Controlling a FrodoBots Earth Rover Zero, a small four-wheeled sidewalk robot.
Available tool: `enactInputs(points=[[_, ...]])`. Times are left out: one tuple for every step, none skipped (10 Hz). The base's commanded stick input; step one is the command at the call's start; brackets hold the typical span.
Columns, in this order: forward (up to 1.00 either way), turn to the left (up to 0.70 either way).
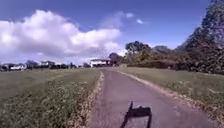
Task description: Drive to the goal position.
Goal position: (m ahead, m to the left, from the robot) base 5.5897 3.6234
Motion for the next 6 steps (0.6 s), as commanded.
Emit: enactInputs(points=[[0.7, 0.0], [0.7, 0.0], [0.7, 0.0], [0.7, 0.0], [0.7, 0.0], [0.7, 0.02]])
